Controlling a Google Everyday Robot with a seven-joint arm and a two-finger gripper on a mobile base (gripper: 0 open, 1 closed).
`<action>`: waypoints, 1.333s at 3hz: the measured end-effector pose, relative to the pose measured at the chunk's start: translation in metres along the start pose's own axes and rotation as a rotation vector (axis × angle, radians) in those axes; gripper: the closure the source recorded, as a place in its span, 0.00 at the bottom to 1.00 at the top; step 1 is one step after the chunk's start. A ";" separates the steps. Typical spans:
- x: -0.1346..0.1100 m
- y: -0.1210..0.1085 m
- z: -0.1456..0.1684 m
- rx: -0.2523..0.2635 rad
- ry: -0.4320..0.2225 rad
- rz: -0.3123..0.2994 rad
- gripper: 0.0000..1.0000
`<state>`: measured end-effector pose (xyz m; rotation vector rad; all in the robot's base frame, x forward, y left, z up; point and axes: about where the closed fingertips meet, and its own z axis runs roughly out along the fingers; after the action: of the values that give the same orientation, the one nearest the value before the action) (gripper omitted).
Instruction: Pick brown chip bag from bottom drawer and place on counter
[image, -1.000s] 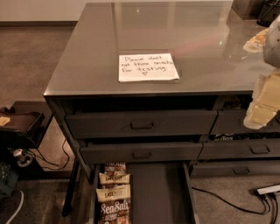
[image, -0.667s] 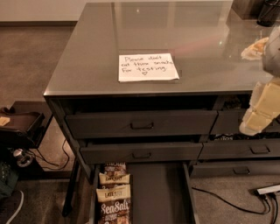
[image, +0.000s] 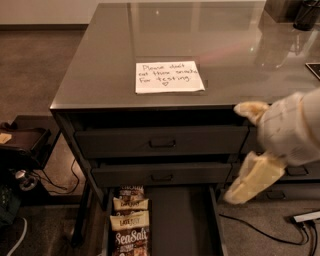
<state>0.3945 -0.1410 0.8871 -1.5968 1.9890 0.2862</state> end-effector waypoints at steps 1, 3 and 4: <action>-0.011 0.033 0.075 -0.072 -0.142 0.034 0.00; -0.006 0.048 0.106 -0.077 -0.152 0.062 0.00; 0.007 0.056 0.130 -0.083 -0.136 -0.015 0.00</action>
Offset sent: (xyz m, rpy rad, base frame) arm -0.0071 0.0492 -0.0521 0.1374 0.0315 0.0355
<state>0.3787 -0.0678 0.7672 -1.5973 1.8833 0.4643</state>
